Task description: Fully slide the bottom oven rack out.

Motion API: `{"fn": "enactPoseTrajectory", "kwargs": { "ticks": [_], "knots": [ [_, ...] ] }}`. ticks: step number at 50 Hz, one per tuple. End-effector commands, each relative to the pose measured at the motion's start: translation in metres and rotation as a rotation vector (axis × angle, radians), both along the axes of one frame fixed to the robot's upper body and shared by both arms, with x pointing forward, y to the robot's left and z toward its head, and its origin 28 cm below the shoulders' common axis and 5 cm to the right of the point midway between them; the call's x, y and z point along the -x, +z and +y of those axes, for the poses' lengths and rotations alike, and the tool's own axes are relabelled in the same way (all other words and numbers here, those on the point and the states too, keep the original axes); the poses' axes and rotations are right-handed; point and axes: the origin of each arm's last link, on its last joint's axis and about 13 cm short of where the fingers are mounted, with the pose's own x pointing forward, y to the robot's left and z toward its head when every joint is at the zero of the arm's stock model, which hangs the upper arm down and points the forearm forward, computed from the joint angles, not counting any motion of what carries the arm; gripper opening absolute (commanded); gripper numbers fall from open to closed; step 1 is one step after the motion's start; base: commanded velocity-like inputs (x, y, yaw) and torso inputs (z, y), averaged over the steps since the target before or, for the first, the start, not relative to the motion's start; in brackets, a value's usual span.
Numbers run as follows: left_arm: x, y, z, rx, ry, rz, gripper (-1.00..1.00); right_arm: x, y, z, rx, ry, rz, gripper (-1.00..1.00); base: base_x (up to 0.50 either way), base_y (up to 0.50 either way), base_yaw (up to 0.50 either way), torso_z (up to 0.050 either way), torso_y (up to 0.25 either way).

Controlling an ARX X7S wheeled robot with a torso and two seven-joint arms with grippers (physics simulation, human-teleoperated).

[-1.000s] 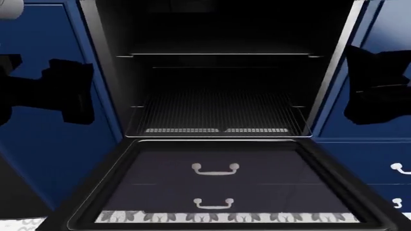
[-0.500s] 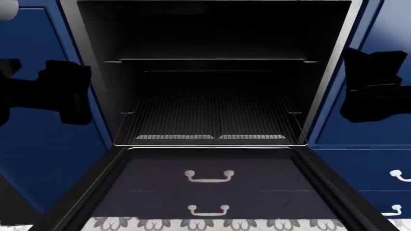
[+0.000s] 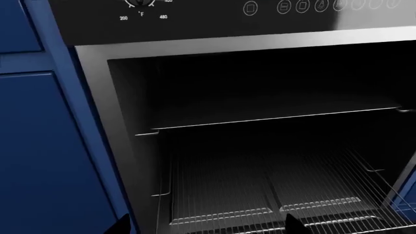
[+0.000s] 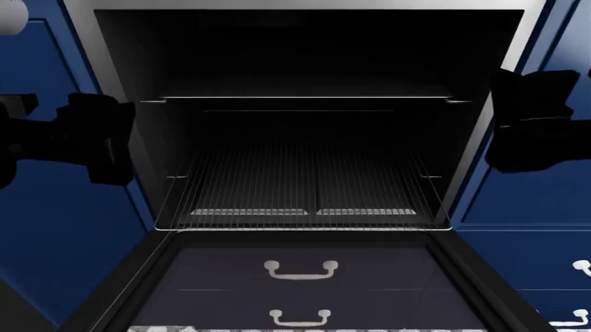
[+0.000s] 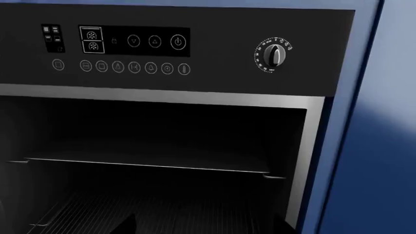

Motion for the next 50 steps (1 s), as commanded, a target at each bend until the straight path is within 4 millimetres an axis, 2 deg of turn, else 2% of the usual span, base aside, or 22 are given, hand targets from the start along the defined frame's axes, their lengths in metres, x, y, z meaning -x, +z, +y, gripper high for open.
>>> {"fn": "enactPoseTrajectory", "kwargs": {
  "ticks": [1, 32, 50],
  "knots": [
    [-0.002, 0.002, 0.0, 0.004, -0.013, 0.028, 1.0, 0.0, 0.009, 0.001, 0.008, 0.001, 0.012, 1.0, 0.0, 0.0, 0.0, 0.0, -0.15],
    [0.003, 0.01, 0.0, -0.01, -0.008, 0.011, 1.0, -0.007, 0.001, 0.002, -0.017, 0.006, 0.034, 1.0, 0.0, 0.0, 0.0, 0.0, -0.244],
    [-0.003, 0.007, -0.004, -0.009, -0.026, 0.027, 1.0, -0.014, 0.002, 0.003, -0.023, 0.017, 0.055, 1.0, 0.0, 0.0, 0.0, 0.0, -0.25]
  ]
}}
